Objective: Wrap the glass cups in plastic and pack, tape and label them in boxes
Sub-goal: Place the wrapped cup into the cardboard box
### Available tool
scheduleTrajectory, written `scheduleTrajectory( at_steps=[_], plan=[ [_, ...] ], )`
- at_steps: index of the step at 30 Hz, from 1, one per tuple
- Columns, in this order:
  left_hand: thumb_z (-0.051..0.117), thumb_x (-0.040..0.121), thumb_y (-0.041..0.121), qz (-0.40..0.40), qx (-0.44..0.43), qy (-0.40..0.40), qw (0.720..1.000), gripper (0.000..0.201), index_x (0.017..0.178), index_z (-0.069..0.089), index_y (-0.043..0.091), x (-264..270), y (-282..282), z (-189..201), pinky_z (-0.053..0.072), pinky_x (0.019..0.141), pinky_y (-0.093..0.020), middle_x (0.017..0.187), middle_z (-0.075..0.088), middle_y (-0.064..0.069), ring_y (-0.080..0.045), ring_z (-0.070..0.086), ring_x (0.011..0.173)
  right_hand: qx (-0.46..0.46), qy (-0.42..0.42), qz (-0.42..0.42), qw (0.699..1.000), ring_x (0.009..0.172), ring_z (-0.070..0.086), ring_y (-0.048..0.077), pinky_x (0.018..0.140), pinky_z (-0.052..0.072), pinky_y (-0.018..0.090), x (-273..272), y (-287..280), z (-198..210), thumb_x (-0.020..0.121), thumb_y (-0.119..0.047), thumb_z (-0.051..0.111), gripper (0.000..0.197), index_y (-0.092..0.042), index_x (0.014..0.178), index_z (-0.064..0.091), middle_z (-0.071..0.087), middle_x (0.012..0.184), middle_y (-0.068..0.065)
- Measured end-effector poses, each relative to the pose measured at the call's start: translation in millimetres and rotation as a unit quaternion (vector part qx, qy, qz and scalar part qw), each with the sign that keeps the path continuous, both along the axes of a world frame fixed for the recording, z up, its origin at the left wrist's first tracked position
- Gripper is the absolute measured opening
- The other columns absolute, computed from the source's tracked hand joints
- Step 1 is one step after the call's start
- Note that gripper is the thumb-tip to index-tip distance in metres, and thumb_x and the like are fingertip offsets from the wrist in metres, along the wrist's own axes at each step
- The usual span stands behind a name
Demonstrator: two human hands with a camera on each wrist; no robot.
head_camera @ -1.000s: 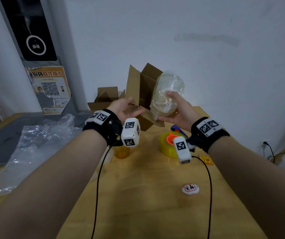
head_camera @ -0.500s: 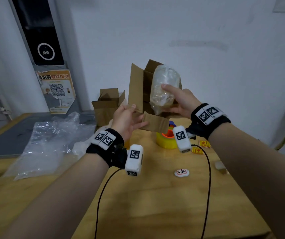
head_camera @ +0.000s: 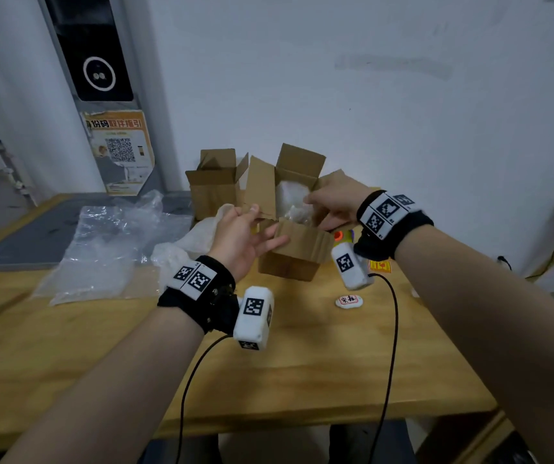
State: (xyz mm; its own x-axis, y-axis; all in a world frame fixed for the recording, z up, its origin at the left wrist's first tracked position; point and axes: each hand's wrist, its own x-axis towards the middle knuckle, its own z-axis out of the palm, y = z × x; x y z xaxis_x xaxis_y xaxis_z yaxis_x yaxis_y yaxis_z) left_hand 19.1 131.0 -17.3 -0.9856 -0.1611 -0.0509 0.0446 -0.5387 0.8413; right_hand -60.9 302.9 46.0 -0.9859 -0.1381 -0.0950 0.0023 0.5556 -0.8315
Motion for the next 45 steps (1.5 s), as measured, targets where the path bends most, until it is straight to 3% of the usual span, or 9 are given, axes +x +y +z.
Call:
scheduleTrajectory(
  at_steps=[5,12,16,20,26,31,36,41,45],
  plan=[
    [0.051,0.108,0.014,0.003,0.019,-0.015,1.0,0.034,0.14,0.046,0.003,8,-5,-7,0.063,0.065,-0.039,0.14,0.056,-0.024,-0.032,0.073,0.094,0.003,0.018,0.034,0.999,0.057,0.073,0.033,0.047,0.06,0.035,23,5,12,0.099,-0.018,0.068,0.02,-0.003,0.11,0.065,0.074,0.099,0.021],
    [0.051,0.108,0.022,0.034,-0.061,-0.055,0.996,0.009,0.106,0.057,0.016,15,-35,-8,0.057,0.052,-0.025,0.103,0.071,-0.009,-0.021,0.07,0.078,0.145,0.182,-0.012,0.973,0.111,0.062,0.025,0.093,0.053,0.04,17,18,7,0.087,-0.025,0.074,0.015,-0.035,0.08,0.065,0.069,0.1,-0.006],
    [0.053,0.106,0.031,0.072,-0.139,-0.109,0.982,0.015,0.105,0.062,0.018,7,-67,-8,0.047,0.048,-0.021,0.091,0.07,-0.002,-0.012,0.057,0.065,0.192,0.154,-0.05,0.968,0.129,0.047,0.035,0.09,0.041,0.04,18,30,-3,0.082,-0.042,0.074,0.036,-0.034,0.115,0.062,0.058,0.13,0.004],
    [0.054,0.105,0.024,0.055,-0.169,-0.145,0.973,0.009,0.103,0.06,0.018,1,-85,-10,0.047,0.048,-0.02,0.071,0.057,0.005,-0.009,0.047,0.058,0.103,0.091,-0.029,0.99,0.086,0.059,0.015,0.063,0.047,0.031,35,38,-27,0.09,-0.029,0.075,0.063,-0.022,0.144,0.043,0.058,0.124,0.009],
    [0.051,0.106,0.027,0.019,-0.17,-0.151,0.974,0.015,0.103,0.062,0.017,-1,-103,-15,0.05,0.071,-0.035,0.09,0.065,-0.004,-0.02,0.06,0.082,0.017,-0.057,-0.007,0.998,0.077,0.075,0.027,0.074,0.062,0.04,44,34,-63,0.096,-0.026,0.062,0.033,-0.013,0.125,0.054,0.071,0.11,0.009],
    [0.046,0.107,0.044,-0.004,0.029,-0.061,0.998,0.063,0.16,0.024,0.019,-10,-110,-19,0.048,0.1,-0.062,0.131,0.065,-0.011,-0.032,0.064,0.118,-0.115,-0.081,-0.024,0.99,0.078,0.078,0.036,0.071,0.065,0.048,40,22,-66,0.098,-0.015,0.052,0.023,-0.011,0.12,0.057,0.08,0.091,0.01],
    [0.053,0.102,0.05,0.009,0.081,-0.018,0.996,0.064,0.157,0.032,0.023,-15,-90,-24,0.057,0.083,-0.05,0.14,0.06,-0.012,-0.031,0.062,0.125,-0.311,-0.089,-0.093,0.942,0.082,0.077,0.043,0.075,0.063,0.057,37,10,-92,0.098,-0.005,0.046,0.045,-0.017,0.141,0.047,0.07,0.106,0.018],
    [0.05,0.104,0.051,-0.01,0.079,0.011,0.997,0.056,0.148,0.046,0.017,-40,-69,-35,0.042,0.113,-0.047,0.137,0.064,-0.006,-0.025,0.057,0.13,-0.427,-0.076,-0.171,0.885,0.088,0.077,0.039,0.084,0.062,0.058,34,9,-122,0.102,-0.014,0.054,0.046,-0.024,0.144,0.042,0.064,0.125,0.016],
    [0.047,0.106,0.046,0.015,0.029,0.006,0.999,0.043,0.127,0.063,0.012,-57,-65,-38,0.051,0.094,-0.036,0.123,0.073,-0.002,-0.019,0.064,0.119,-0.444,-0.055,-0.197,0.873,0.091,0.077,0.037,0.086,0.061,0.056,25,0,-125,0.104,-0.019,0.054,0.038,-0.027,0.139,0.043,0.064,0.121,0.013]
  ],
)
